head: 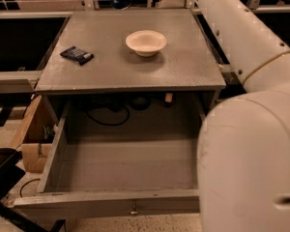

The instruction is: Place pepsi can into top drawer

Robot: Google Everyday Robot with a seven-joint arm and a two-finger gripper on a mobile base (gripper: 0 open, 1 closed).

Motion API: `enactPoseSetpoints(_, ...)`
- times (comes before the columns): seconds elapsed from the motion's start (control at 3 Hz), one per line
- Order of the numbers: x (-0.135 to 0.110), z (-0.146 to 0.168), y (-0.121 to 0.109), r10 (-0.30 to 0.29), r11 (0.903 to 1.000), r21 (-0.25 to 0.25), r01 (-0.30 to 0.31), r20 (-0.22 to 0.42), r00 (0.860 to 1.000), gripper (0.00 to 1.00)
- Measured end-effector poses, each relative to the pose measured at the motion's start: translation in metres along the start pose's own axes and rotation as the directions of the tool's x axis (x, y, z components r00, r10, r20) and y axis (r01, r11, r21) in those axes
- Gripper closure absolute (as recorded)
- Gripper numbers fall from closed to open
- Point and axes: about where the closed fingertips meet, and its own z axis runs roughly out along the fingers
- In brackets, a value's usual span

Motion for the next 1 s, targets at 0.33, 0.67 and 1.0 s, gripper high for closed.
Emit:
enactPoseSetpoints(0.33, -0.041, -0.081, 0.003, -0.026, 0.9975, 0.066, 0.025, 0.006, 1.000, 1.00)
enactPoseSetpoints(0.67, -0.058, -0.158, 0.024, -0.050, 0.9926, 0.110, 0.050, 0.002, 0.999, 1.00)
enactPoseSetpoints(1.0, -0.003, -0.191, 0.066, -0.021, 0.9985, 0.049, 0.024, -0.059, 0.998, 1.00)
